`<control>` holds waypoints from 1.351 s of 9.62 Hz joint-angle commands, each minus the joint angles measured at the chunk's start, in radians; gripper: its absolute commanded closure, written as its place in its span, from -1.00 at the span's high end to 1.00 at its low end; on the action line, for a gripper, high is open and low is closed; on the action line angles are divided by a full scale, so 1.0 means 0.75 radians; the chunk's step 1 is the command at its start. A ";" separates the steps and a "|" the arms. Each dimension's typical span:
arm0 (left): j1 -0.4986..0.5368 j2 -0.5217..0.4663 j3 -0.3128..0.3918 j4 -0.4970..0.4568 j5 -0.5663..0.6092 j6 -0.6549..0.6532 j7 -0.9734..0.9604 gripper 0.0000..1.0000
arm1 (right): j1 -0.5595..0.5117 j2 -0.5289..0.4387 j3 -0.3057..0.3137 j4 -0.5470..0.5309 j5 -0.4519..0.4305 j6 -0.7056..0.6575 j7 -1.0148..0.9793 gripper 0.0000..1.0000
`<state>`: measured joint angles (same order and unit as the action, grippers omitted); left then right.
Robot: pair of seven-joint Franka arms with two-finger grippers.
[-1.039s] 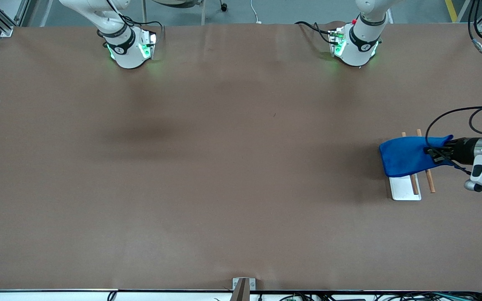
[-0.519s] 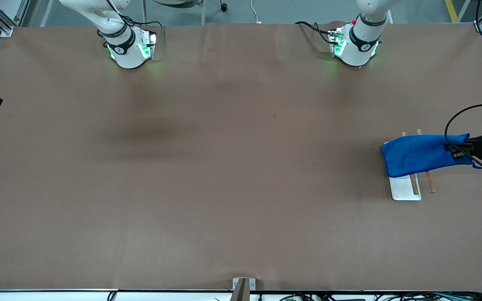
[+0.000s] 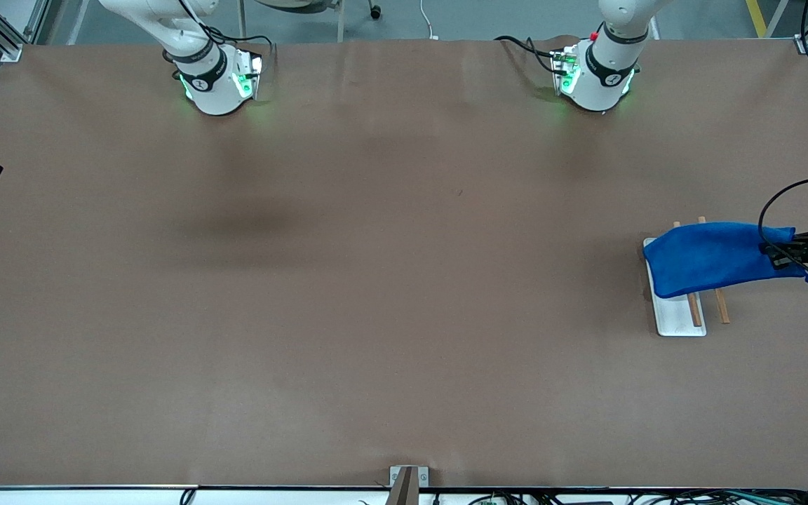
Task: Right arm passes towel to left arm to hang
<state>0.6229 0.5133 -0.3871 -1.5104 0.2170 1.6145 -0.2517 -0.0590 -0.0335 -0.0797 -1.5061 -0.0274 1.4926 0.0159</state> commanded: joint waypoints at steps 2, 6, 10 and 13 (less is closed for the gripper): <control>0.047 0.064 -0.005 -0.009 0.030 0.052 0.068 -0.98 | -0.003 -0.002 0.004 0.008 -0.029 -0.002 0.012 1.00; 0.049 0.085 -0.005 -0.009 0.052 0.069 0.068 -0.57 | -0.005 -0.002 0.004 0.010 -0.027 -0.002 0.018 1.00; 0.020 0.087 -0.022 0.052 0.048 0.064 0.055 1.00 | -0.009 -0.002 0.004 0.008 -0.025 0.000 0.018 1.00; -0.019 0.052 -0.044 0.159 0.042 0.038 0.088 1.00 | -0.009 -0.002 0.002 0.008 -0.025 0.000 0.018 1.00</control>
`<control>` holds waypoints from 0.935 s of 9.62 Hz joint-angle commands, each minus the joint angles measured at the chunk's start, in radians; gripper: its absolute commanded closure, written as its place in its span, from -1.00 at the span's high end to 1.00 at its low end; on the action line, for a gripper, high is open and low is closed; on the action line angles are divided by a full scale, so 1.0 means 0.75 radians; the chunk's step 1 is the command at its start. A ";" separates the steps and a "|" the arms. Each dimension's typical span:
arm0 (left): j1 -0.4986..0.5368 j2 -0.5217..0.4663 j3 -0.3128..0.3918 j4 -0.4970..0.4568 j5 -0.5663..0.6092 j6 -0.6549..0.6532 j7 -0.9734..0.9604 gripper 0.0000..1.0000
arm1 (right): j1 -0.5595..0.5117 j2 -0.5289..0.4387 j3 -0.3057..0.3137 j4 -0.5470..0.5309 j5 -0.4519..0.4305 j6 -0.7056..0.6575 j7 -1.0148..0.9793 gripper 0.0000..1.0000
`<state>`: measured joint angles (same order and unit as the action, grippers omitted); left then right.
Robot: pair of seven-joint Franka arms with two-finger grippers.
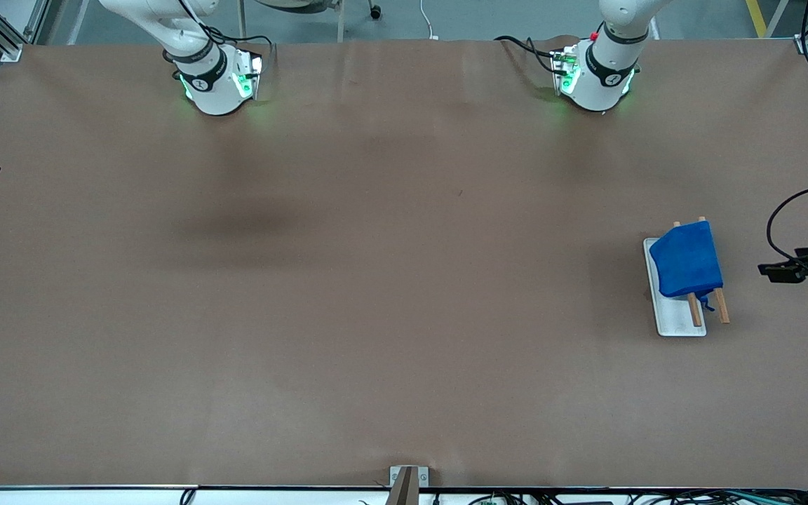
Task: Right arm passes towel to left arm to hang
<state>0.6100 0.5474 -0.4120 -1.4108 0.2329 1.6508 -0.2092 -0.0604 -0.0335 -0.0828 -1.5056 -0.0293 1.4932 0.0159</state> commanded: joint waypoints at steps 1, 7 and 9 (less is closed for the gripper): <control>-0.001 -0.026 -0.045 0.054 0.015 -0.023 0.088 1.00 | -0.007 -0.002 0.006 0.007 -0.022 -0.003 0.018 1.00; 0.001 -0.424 -0.230 0.083 -0.120 -0.186 0.095 1.00 | -0.007 -0.002 0.006 0.007 -0.022 -0.001 0.018 1.00; 0.001 -0.541 -0.283 0.081 -0.149 -0.256 0.099 1.00 | -0.007 -0.002 0.006 0.007 -0.022 -0.001 0.018 1.00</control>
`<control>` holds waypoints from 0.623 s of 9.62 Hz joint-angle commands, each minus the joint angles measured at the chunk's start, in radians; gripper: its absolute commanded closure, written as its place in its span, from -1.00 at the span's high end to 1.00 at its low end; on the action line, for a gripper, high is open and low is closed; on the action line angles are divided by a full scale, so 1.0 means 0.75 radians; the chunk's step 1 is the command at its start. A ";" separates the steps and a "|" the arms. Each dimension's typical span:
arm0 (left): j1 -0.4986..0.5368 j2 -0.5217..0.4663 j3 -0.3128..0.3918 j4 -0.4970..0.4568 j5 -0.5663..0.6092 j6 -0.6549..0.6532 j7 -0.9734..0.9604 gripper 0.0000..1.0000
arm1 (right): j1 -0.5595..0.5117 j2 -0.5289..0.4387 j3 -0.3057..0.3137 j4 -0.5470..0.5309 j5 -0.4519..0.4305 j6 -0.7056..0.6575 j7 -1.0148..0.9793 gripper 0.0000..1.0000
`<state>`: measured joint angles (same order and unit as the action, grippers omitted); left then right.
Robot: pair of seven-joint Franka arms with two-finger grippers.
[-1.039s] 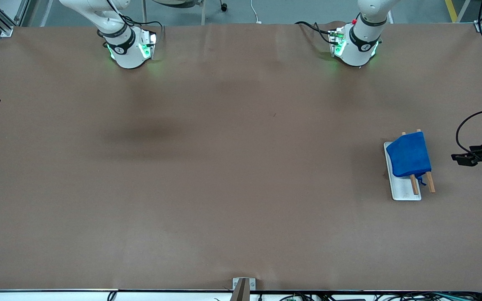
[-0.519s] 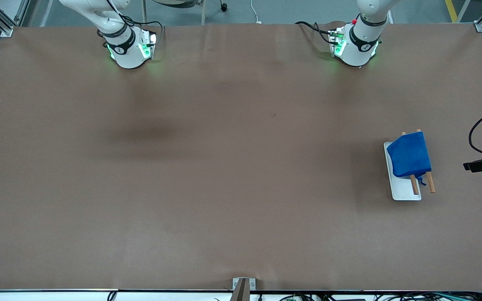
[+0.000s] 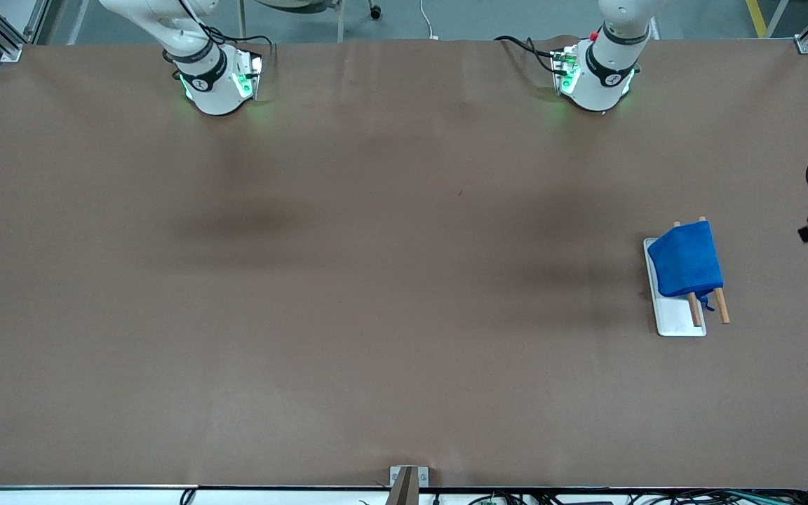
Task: Right arm passes towel to left arm to hang
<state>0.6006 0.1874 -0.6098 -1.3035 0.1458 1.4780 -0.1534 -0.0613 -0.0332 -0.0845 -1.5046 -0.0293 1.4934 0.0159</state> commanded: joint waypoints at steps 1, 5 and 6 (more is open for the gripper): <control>0.005 -0.118 -0.013 -0.072 -0.092 -0.038 0.041 1.00 | -0.006 -0.001 0.008 0.006 -0.022 -0.001 0.018 1.00; -0.440 -0.323 0.415 -0.333 -0.184 -0.028 0.080 1.00 | -0.004 -0.003 0.008 0.002 -0.022 0.009 0.020 1.00; -0.556 -0.368 0.511 -0.391 -0.184 -0.022 0.082 1.00 | -0.004 -0.001 0.006 0.002 -0.022 0.009 0.020 1.00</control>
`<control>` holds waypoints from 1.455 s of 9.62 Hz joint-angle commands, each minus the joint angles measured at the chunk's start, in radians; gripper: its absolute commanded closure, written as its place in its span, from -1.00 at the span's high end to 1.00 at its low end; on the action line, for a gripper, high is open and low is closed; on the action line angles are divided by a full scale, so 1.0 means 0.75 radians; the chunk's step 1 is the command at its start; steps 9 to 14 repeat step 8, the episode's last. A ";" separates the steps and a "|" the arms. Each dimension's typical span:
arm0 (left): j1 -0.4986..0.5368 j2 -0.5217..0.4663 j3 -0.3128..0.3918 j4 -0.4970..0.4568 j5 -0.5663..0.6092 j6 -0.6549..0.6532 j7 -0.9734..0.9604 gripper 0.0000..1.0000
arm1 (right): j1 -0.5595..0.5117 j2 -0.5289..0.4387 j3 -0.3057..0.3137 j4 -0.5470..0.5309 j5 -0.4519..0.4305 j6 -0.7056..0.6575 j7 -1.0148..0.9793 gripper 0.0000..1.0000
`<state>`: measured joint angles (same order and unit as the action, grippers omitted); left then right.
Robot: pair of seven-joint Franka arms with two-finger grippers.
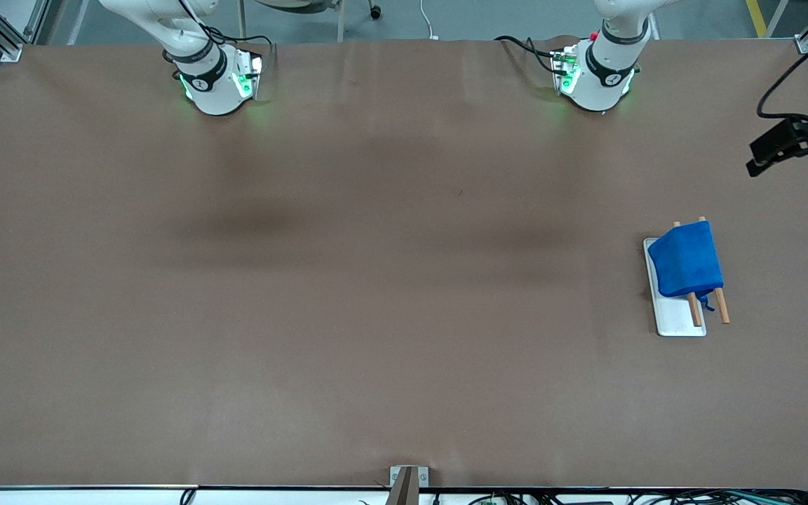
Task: Right arm passes towel to left arm to hang
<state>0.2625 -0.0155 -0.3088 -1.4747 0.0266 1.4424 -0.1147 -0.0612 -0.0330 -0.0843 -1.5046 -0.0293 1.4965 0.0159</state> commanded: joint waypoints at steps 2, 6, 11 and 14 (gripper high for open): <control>-0.192 -0.173 0.185 -0.263 -0.025 0.063 0.030 1.00 | -0.006 -0.003 0.004 0.002 -0.022 0.005 0.020 1.00; -0.197 -0.141 0.156 -0.214 -0.023 0.057 0.061 1.00 | -0.004 -0.001 0.006 0.002 -0.022 0.005 0.020 1.00; -0.197 -0.115 0.154 -0.169 -0.023 0.057 0.059 1.00 | -0.006 -0.001 0.006 0.004 -0.022 0.003 0.020 1.00; -0.197 -0.115 0.154 -0.169 -0.023 0.057 0.059 1.00 | -0.006 -0.001 0.006 0.004 -0.022 0.003 0.020 1.00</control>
